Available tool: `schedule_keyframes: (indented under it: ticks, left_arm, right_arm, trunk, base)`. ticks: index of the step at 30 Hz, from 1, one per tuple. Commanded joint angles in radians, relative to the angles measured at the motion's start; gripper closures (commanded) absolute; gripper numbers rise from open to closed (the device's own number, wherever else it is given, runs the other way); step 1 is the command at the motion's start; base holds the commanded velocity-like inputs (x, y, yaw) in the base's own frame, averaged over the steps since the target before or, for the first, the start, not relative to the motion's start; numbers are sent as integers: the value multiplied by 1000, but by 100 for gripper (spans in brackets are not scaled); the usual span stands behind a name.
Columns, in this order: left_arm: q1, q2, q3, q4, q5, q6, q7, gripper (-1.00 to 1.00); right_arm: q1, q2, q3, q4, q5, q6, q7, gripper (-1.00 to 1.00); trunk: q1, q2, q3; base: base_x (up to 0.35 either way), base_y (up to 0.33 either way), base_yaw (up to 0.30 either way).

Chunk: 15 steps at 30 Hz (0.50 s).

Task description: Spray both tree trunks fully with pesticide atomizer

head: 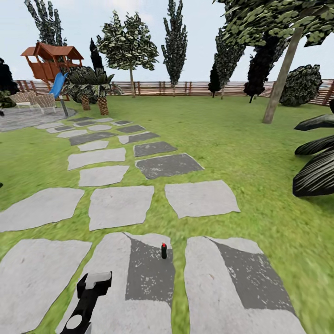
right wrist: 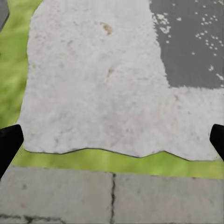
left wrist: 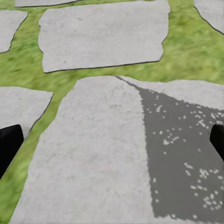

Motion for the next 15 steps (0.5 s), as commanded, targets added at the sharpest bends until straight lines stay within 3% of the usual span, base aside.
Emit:
schedule_keyframes:
  ticks: [1, 15]
  left_arm:
    - [0, 0, 0, 0, 0, 0, 0, -100]
    - [0, 0, -1, 0, -1, 0, 0, -100]
  right_arm:
    - [0, 0, 0, 0, 0, 0, 0, -100]
    - [0, 0, 0, -1, 0, 0, 0, -100]
  trunk:
    - [0, 0, 0]
    - [0, 0, 0]
  base:
    - [235, -165, 277]
    - [236, -166, 256]
